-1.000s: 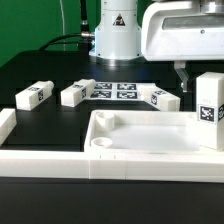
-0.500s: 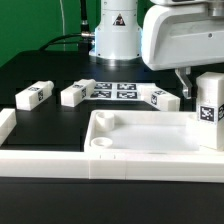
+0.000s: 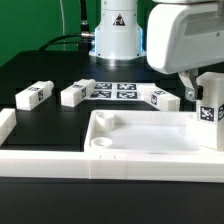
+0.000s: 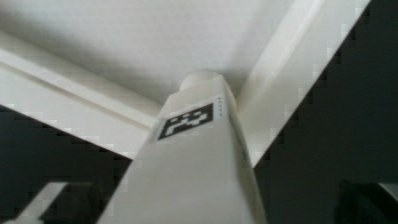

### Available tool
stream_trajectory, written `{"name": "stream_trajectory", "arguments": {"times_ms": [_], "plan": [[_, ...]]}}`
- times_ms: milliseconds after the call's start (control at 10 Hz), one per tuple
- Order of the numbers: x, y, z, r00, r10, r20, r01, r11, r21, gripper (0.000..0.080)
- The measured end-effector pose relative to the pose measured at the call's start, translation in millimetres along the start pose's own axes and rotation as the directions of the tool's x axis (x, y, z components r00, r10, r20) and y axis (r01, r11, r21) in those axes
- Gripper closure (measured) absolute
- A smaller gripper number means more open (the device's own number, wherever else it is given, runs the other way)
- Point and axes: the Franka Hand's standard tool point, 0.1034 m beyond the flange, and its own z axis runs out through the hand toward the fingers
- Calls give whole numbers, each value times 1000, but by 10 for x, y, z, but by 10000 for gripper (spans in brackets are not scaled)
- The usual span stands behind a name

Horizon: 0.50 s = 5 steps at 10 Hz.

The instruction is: Assemble desk

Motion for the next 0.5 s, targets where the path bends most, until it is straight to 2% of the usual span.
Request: {"name": "stream_trajectory", "arguments": {"times_ms": [300,400,500], "plan": [[-11,23,2,997,-72,0,72,997,0,198],[-11,23,2,997,-71,0,71,997,0,375],[-11,23,3,997,-71,0,71,997,0,375]]}}
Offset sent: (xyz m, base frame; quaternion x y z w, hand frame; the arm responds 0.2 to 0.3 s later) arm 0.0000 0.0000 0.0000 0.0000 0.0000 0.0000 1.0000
